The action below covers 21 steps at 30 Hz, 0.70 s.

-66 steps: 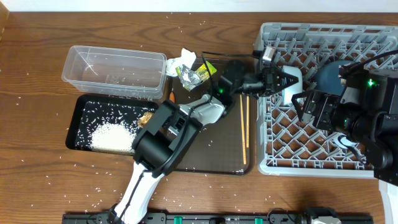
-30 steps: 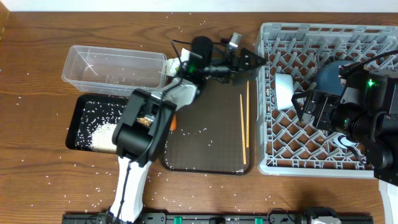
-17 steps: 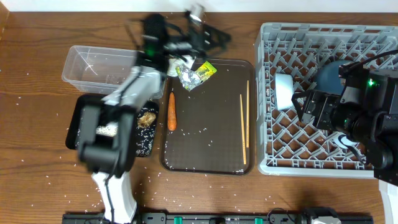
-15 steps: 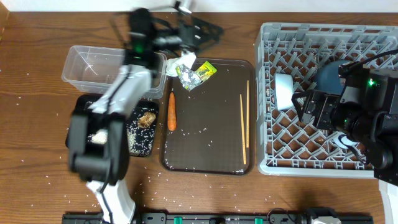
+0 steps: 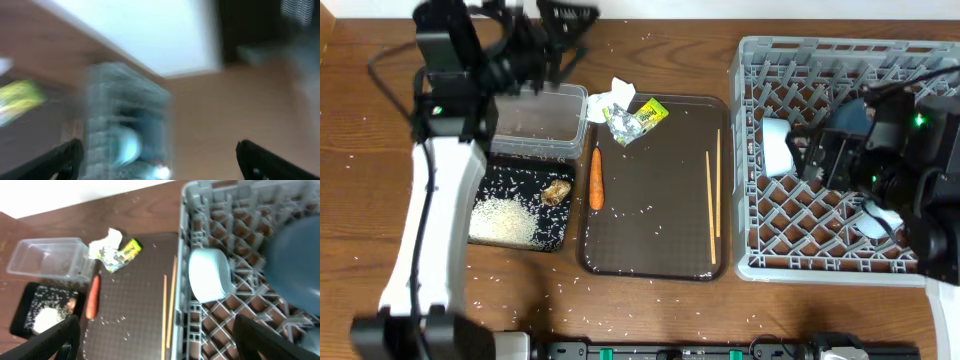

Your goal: Sort waste into correct bins and load items into the dishwasher rack

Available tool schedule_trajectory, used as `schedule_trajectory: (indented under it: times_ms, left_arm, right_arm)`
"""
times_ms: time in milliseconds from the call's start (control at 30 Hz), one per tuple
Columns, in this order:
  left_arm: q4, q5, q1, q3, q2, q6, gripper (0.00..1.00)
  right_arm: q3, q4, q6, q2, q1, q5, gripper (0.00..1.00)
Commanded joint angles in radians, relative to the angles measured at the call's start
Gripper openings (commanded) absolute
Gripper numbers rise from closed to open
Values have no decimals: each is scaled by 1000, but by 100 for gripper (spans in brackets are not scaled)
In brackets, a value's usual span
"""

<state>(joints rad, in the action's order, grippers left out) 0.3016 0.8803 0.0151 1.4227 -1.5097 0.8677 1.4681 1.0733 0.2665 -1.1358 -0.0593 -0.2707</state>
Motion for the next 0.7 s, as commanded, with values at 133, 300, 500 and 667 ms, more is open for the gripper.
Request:
schedule_trajectory:
  times_ms: [133,300,500,667]
  left_arm:
    - [411,-597,-117,-3,47,-625,98]
    - [642,-597,-198,-16,32,-687,98]
    - [729,-657,-293,-136,-1,-698,98]
    - [548,-700,-349,-285,-38,-667,98]
  right_arm:
    - [8,-8,-14,-106,-80,-62,89]
    - [8,0,-13,-187,-113,-59,89]
    - [8,2,-13,-228,-111,-43,89]
    - [8,11,-13,-233,-111,-43,89]
